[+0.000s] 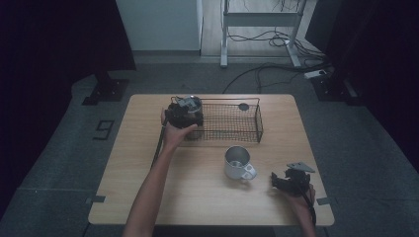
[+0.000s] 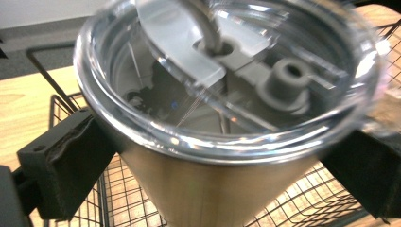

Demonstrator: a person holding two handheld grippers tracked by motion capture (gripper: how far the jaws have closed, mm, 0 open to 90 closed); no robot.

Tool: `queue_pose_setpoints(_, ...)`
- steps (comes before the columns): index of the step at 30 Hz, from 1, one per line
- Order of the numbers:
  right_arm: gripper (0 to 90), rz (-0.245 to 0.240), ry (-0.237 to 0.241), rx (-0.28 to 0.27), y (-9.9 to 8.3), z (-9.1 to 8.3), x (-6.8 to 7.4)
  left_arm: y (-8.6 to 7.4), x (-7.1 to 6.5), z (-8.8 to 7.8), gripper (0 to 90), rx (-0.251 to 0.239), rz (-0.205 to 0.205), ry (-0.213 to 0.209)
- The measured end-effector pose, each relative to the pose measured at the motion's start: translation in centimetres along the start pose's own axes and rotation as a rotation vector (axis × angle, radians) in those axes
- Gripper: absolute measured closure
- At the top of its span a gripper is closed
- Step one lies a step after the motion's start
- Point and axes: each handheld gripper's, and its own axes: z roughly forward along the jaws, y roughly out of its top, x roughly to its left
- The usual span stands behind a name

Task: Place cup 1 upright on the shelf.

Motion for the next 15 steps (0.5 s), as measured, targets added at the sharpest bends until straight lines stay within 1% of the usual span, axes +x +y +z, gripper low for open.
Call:
queue_pose_setpoints(1,13.3,0.0,0.0,0.0,0.0,0.0,0.0,0.0,0.0,0.0,0.9,0.0,0.0,0.0)
queue_pose_setpoints(4,13.3,0.0,0.0,0.0,0.0,0.0,0.0,0.1,0.1,-0.8,1.1,-0.014,-0.001,0.003)
queue_pose_setpoints(6,13.3,0.001,0.0,0.0,0.0,0.0,0.0,0.1,0.2,-1.0,1.1,-0.019,-0.001,0.003)
queue_pose_setpoints(9,13.3,0.0,0.0,0.0,0.0,0.0,0.0,-0.1,0.4,-1.6,1.2,-0.027,-0.005,0.003)
queue_pose_setpoints(10,13.3,0.0,0.0,0.0,0.0,0.0,0.0,-0.3,0.5,-2.1,1.4,-0.028,-0.006,0.008)
queue_pose_setpoints(11,13.3,0.0,0.0,0.0,0.0,0.0,0.0,-0.3,0.5,-2.1,1.9,-0.028,-0.006,0.008)
queue_pose_setpoints(13,13.3,0.0,0.0,0.0,0.0,0.0,0.0,-0.5,0.6,-2.6,2.0,-0.043,0.001,0.01)
queue_pose_setpoints(15,13.3,0.0,0.0,0.0,0.0,0.0,0.0,-0.6,0.7,-3.0,1.9,-0.038,0.003,0.006)
